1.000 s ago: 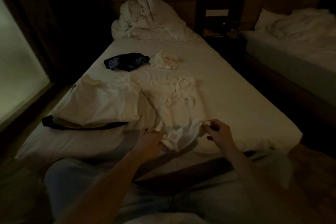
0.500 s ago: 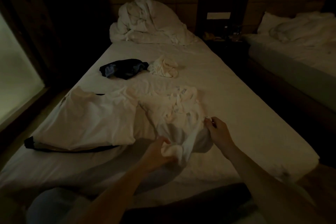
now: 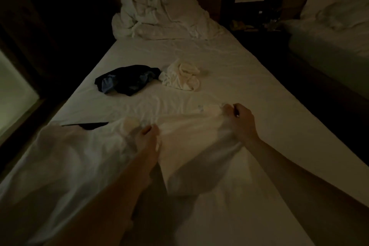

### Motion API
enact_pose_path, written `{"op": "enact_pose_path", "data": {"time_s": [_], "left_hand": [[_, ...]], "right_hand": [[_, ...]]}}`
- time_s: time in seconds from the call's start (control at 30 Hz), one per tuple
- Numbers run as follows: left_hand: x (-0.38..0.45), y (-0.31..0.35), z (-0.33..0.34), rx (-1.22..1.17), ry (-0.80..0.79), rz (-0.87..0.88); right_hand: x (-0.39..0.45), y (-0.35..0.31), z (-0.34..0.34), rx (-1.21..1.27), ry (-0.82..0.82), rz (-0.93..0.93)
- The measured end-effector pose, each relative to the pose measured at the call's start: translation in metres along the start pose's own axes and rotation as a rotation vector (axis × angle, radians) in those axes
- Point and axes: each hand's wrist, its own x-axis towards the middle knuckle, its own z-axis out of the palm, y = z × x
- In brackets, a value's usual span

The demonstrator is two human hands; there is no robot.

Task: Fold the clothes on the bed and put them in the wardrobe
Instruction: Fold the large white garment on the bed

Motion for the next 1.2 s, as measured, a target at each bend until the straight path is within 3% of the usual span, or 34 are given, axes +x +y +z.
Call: {"op": "enact_pose_path", "data": {"time_s": [0.13, 0.27, 0.43, 0.6, 0.77, 0.97, 1.07, 1.2], "left_hand": [[0.068, -0.018, 0.026, 0.192, 0.238, 0.084], [0.114, -0.039, 0.044, 0.517, 0.24, 0.202], [0.132, -0.051, 0.055, 0.929, 0.26, 0.309], [0.128, -0.049, 0.044, 1.005, 0.166, 0.272], [0.101, -0.021, 0.038, 0.728, -0.014, 0.236], [0.035, 0.044, 0.009, 0.241, -0.093, 0.323], [0.003, 0.068, -0.016, 0.193, -0.174, 0.455], [-0.046, 0.094, -0.047, 0.095, -0.235, 0.479]], "right_hand": [[0.067, 0.027, 0.037, -0.119, -0.038, -0.015], [0.114, 0.058, 0.079, -0.227, -0.097, 0.047], [0.138, 0.082, 0.108, -0.558, -0.142, 0.21], [0.134, 0.073, 0.104, -0.485, -0.29, 0.203], [0.113, 0.04, 0.064, -0.136, -0.317, 0.273], [0.054, -0.025, -0.019, 0.103, -0.178, 0.1], [0.019, -0.056, -0.062, 0.172, -0.122, 0.052], [-0.028, -0.092, -0.112, 0.242, -0.129, 0.03]]}}
